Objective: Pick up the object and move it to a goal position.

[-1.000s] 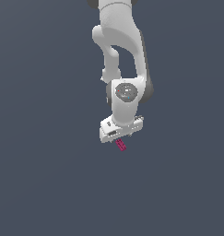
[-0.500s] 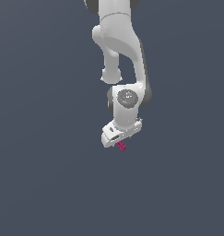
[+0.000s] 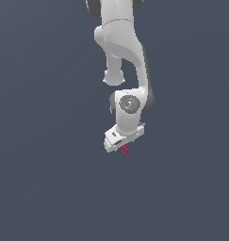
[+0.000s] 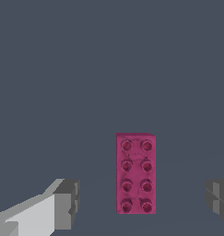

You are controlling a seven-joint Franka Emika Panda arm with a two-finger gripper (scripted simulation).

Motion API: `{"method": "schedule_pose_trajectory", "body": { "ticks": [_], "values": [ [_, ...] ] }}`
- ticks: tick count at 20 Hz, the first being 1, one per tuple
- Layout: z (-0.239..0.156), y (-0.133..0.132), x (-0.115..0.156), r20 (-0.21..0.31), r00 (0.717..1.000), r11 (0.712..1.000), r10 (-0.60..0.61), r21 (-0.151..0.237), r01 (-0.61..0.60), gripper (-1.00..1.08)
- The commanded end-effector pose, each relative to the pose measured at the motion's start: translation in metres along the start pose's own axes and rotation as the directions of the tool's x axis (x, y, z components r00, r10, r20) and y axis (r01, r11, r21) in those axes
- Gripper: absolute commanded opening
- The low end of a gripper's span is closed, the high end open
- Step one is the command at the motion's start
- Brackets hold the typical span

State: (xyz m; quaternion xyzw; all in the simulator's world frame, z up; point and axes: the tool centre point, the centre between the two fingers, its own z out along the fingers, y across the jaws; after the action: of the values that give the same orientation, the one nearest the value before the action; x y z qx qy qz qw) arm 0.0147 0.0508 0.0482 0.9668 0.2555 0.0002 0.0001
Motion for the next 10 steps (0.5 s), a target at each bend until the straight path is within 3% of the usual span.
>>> {"method": "schedule_pose_trajectory", "body": {
  "ticks": [1,10],
  "values": [
    [0.013,-0.001,-0.001,0.001,1.0,1.0,-0.002,0.0,0.002,1.0],
    [0.036,0.0,0.0,0.0,1.0,1.0,-0.004,0.0,0.004,1.0]
  ]
}}
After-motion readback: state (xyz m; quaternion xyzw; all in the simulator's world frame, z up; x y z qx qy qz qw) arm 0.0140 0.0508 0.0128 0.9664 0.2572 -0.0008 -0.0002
